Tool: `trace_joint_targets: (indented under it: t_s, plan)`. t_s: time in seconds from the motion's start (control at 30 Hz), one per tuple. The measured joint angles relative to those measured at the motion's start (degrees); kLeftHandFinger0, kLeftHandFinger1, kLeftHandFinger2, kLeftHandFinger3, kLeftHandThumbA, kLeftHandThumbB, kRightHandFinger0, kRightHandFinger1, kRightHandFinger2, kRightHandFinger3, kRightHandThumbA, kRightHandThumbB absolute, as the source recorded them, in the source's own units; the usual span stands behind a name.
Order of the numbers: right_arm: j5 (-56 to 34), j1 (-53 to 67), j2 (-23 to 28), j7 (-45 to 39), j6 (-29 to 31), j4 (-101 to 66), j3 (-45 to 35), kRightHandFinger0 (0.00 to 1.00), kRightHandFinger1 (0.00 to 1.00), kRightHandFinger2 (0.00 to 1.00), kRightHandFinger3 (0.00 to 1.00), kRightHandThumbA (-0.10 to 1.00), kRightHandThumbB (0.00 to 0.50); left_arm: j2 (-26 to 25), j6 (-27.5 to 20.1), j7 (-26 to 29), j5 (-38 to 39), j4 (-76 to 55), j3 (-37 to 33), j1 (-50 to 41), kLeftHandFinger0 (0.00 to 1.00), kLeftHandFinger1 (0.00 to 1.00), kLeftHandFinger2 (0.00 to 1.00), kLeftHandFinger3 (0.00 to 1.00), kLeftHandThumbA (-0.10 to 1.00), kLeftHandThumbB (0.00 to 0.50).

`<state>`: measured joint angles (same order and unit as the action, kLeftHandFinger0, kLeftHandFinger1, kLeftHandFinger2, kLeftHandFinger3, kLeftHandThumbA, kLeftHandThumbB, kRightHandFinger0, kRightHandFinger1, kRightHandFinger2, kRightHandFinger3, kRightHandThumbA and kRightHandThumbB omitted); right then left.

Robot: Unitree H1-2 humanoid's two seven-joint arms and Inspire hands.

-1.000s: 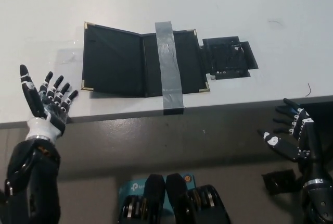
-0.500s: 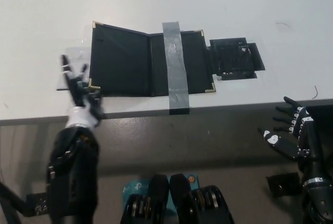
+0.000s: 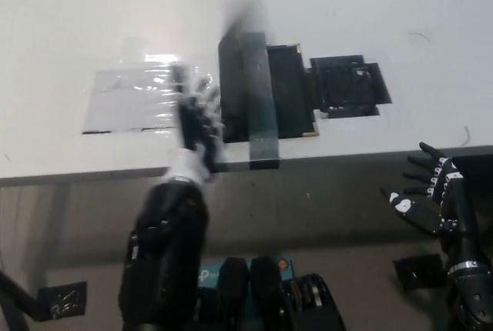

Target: The robot uses its left hand to push the cover of the diary kept in the middle of the desk towards the right to close it

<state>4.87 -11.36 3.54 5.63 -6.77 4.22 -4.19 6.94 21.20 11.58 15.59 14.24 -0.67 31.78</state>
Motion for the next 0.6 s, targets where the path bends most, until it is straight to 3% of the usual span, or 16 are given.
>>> trace_joint_targets:
  t_s: [0.1,0.17,0.4,0.6]
  plan:
    - [0.0,0.4,0.1,0.0,-0.1,0.1,0.0,0.49,0.65,0.75,0.87,0.84,0.059,-2.3,0.0,-0.3,-3.5,1.2,-6.9,0.2,1.0,1.0,1.0,1.0,1.0,0.278]
    - [0.0,0.8,0.1,0.0,-0.1,0.1,0.0,0.47,0.64,0.74,0.86,0.85,0.065,-4.3,-0.4,-0.5,-5.9,1.5,-10.9,0.7,1.0,1.0,1.0,1.0,1.0,0.221]
    - [0.0,1.1,0.1,0.0,-0.2,0.6,0.0,0.48,0.64,0.75,0.86,0.87,0.063,-11.4,-0.7,-1.4,-13.7,2.2,-23.4,3.8,1.0,1.0,1.0,1.0,1.0,0.301]
    - [0.0,1.2,0.0,0.0,-0.3,0.8,0.0,0.47,0.64,0.74,0.85,0.86,0.063,-14.8,-1.3,-1.5,-20.8,3.7,-33.4,7.0,1.0,1.0,1.0,1.0,1.0,0.307]
